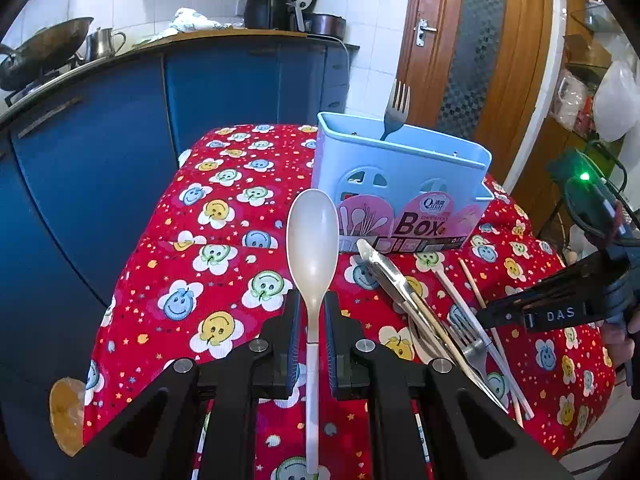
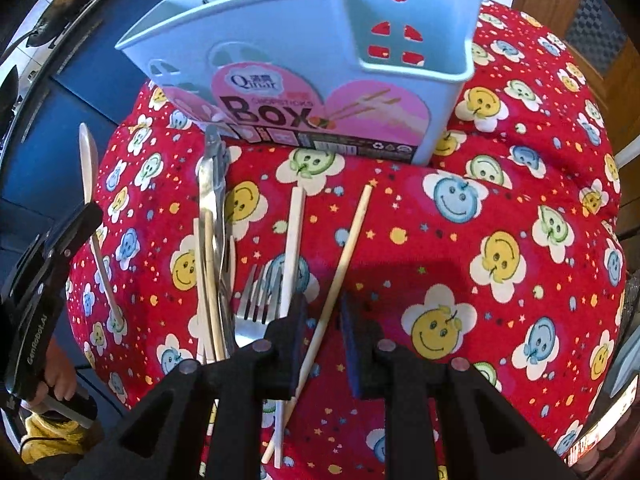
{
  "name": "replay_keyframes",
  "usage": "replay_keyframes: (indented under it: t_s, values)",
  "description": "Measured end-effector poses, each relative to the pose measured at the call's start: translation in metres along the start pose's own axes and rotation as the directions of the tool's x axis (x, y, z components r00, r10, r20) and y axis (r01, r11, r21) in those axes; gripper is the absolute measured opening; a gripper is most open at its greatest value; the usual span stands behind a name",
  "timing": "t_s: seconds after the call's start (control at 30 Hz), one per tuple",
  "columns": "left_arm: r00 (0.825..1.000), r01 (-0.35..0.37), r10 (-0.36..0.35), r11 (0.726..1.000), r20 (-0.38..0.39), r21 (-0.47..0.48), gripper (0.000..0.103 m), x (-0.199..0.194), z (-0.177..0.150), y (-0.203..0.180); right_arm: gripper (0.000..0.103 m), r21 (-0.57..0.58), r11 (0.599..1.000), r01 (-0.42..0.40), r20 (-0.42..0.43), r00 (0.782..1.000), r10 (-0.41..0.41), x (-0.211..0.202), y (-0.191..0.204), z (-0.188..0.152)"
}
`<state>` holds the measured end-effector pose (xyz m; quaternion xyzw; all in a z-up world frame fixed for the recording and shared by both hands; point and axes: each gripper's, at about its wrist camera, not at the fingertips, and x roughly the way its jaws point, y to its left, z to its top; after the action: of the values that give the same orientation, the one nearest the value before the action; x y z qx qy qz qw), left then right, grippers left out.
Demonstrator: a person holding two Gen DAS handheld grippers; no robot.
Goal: Organize utensils
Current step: 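Grasp the wooden chopstick with the right gripper while the left carries the beige spoon to the caddy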
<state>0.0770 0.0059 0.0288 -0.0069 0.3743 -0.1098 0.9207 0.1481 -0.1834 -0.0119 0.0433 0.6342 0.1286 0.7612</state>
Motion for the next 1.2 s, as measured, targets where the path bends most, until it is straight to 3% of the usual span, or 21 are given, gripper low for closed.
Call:
replay_keyframes:
  t_s: [0.07,0.27,0.73,1.03,1.2]
  values:
    - [1.000,0.006,-0.006,1.000,0.004,-0.007,0.011,0.000,0.001,-0.001,0.010,0.008,1.000,0.022,0.002,1.000,-0.022,0.001,0.000,0.002]
    - [1.000,0.011,-0.010,1.000,0.012,-0.022,0.011,-0.004,0.002,-0.004,0.008,-0.012,0.996,0.086,0.100,0.991,-0.084,0.000,0.011,-0.006]
    - [0.999,0.009,-0.009,1.000,0.044,0.006,0.011,-0.016,0.005,-0.020,0.006,-0.034,0.993,0.109,0.231,0.968,-0.098,-0.022,0.017,-0.031]
    - [0.998,0.016,-0.016,1.000,0.060,0.000,0.011,-0.021,0.007,-0.022,0.006,-0.037,0.995,0.093,0.263,0.962,-0.080,-0.028,0.021,-0.038]
    - [0.997,0.025,-0.023,1.000,0.077,-0.015,0.010,-0.023,0.014,-0.021,0.006,-0.052,0.993,0.109,0.334,0.938,-0.086,-0.042,0.024,-0.043]
